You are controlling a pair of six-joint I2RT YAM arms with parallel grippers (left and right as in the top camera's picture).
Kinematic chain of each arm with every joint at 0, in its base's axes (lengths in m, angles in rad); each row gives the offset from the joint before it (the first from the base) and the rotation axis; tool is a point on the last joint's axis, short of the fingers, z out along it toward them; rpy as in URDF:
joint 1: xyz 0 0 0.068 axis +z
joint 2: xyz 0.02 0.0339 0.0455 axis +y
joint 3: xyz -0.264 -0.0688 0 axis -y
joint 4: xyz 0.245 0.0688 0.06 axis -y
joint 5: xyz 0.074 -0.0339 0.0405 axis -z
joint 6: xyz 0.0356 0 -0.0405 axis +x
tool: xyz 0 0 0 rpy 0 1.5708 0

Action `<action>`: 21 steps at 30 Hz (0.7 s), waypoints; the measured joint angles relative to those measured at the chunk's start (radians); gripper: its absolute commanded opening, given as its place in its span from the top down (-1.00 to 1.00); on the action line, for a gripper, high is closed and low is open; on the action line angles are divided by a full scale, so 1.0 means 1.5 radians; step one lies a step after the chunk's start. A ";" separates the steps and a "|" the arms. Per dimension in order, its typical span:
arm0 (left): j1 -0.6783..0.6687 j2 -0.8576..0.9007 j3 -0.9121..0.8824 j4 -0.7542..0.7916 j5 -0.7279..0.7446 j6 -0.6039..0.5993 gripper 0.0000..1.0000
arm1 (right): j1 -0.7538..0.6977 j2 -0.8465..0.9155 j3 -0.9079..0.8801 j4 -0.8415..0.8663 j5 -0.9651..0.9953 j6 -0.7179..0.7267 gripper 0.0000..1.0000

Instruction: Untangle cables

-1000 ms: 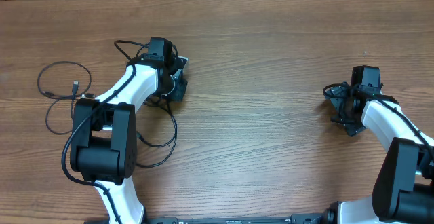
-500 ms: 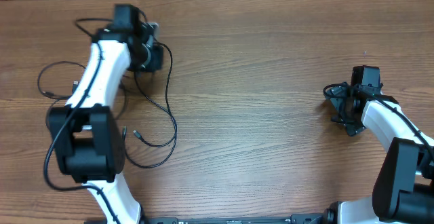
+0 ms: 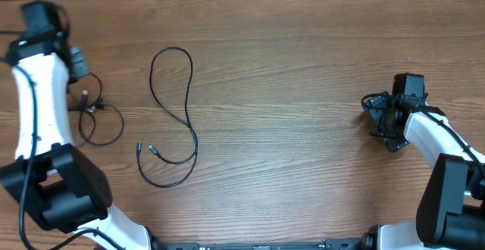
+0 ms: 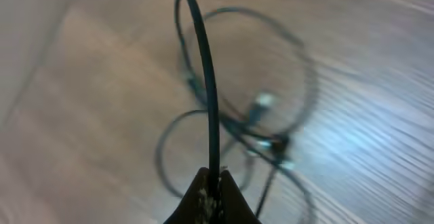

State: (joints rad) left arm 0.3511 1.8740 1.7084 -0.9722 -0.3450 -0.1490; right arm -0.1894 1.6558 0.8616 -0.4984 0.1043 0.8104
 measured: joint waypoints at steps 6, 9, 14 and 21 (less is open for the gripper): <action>0.086 0.000 0.000 -0.015 0.025 -0.040 -0.81 | 0.000 0.000 0.000 0.000 0.000 0.000 -1.00; 0.106 0.000 0.000 -0.019 0.084 -0.054 -1.00 | 0.000 0.000 0.000 0.000 0.000 0.000 -0.99; 0.107 0.000 0.000 -0.020 0.185 -0.056 -0.99 | 0.000 0.000 0.000 0.001 0.000 0.000 -1.00; 0.084 0.000 -0.007 -0.063 0.301 -0.057 -1.00 | 0.000 0.000 0.000 0.000 0.000 0.000 -1.00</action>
State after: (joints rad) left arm 0.4774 1.8740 1.6985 -1.0660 0.1059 -0.2348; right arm -0.1894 1.6558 0.8616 -0.4980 0.1047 0.8108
